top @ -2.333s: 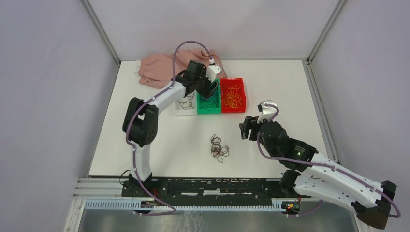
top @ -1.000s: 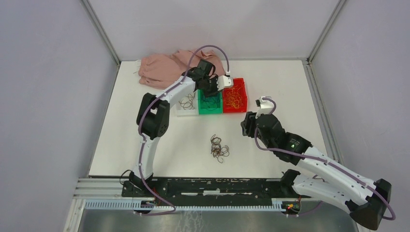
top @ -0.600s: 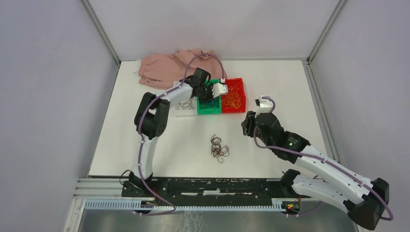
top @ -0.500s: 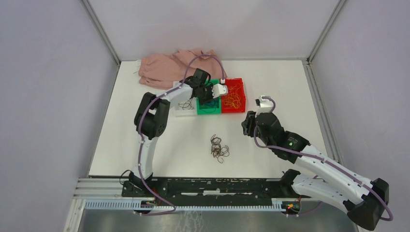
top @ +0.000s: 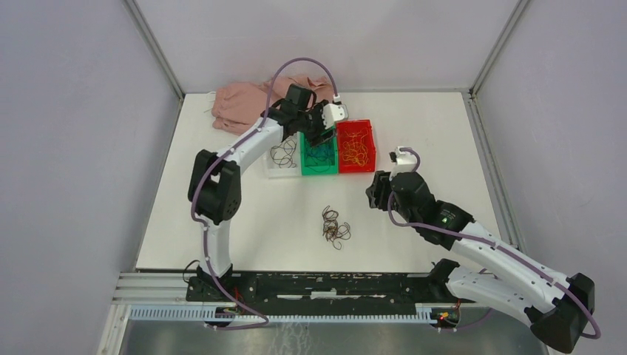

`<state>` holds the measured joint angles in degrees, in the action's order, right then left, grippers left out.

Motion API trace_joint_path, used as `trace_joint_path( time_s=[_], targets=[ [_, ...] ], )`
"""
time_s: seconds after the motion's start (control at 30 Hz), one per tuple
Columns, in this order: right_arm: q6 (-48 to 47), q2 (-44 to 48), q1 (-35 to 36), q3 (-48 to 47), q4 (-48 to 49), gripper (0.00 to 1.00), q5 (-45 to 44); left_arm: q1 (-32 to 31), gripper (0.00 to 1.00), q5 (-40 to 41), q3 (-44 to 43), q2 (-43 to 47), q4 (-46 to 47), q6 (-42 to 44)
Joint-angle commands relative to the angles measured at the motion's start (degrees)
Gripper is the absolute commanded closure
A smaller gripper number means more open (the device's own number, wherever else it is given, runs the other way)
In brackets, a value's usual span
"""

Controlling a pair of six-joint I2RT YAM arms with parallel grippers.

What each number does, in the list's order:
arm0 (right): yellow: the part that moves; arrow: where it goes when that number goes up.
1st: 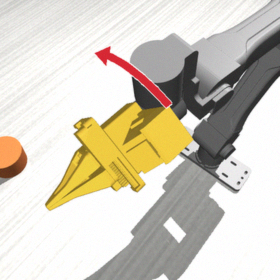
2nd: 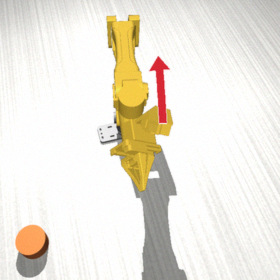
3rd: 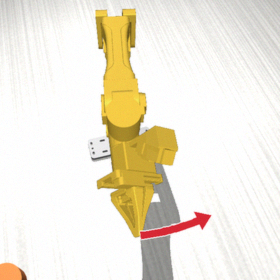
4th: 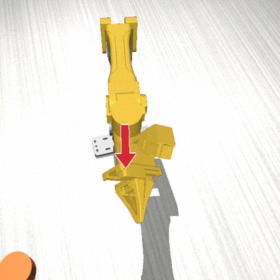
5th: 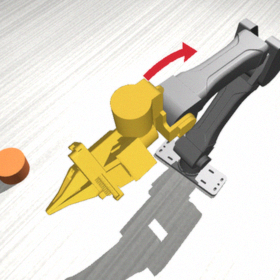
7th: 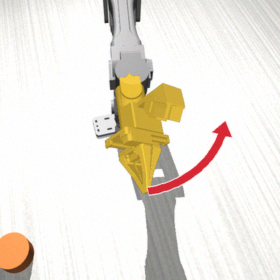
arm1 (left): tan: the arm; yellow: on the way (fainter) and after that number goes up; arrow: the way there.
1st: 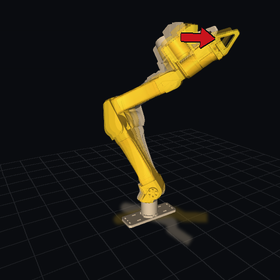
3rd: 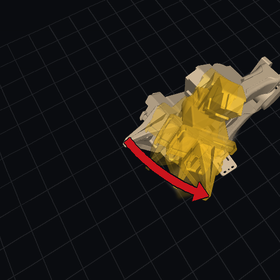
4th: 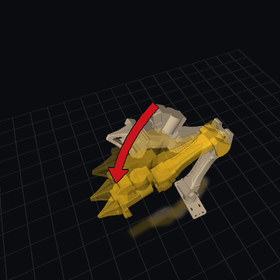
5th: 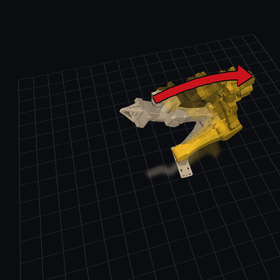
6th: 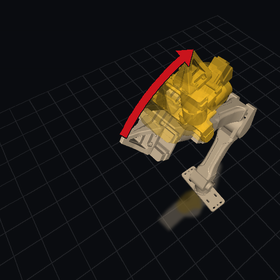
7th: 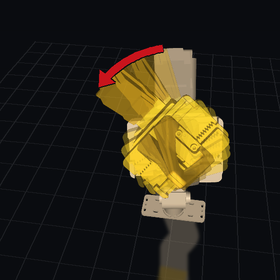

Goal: Untangle the cables

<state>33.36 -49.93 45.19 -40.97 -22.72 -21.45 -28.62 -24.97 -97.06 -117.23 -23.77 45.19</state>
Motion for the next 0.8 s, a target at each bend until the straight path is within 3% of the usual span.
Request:
trace_joint_path(
  time_s=[0.0, 0.17, 0.33, 0.6, 0.77],
  targets=[
    [-0.71, 0.41, -0.28, -0.28, 2.77, 0.41, 1.1, 0.22, 0.25, -2.99, -4.45, 5.26, -2.63, -2.36],
    [-3.44, -1.79, -0.2, 0.37, 6.16, 0.31, 10.7, 0.31, 0.15, -3.53, -7.36, 7.86, -11.62, -1.76],
    [-3.5, -9.67, 2.23, 2.32, 11.6, 0.32, 19.18, 0.94, 0.11, -7.44, -3.91, 14.53, -19.09, -6.54],
    [-6.29, -25.17, 9.71, 0.47, 19.94, 0.43, 26.77, 5.32, 0.09, -13.21, 14.75, 31.17, -20.98, -7.59],
    [-8.12, -29.04, 9.96, -0.63, 19.65, 0.6, 26.2, 6.07, 0.09, -14.59, 20.88, 36.5, -24.09, -5.91]
  ],
)
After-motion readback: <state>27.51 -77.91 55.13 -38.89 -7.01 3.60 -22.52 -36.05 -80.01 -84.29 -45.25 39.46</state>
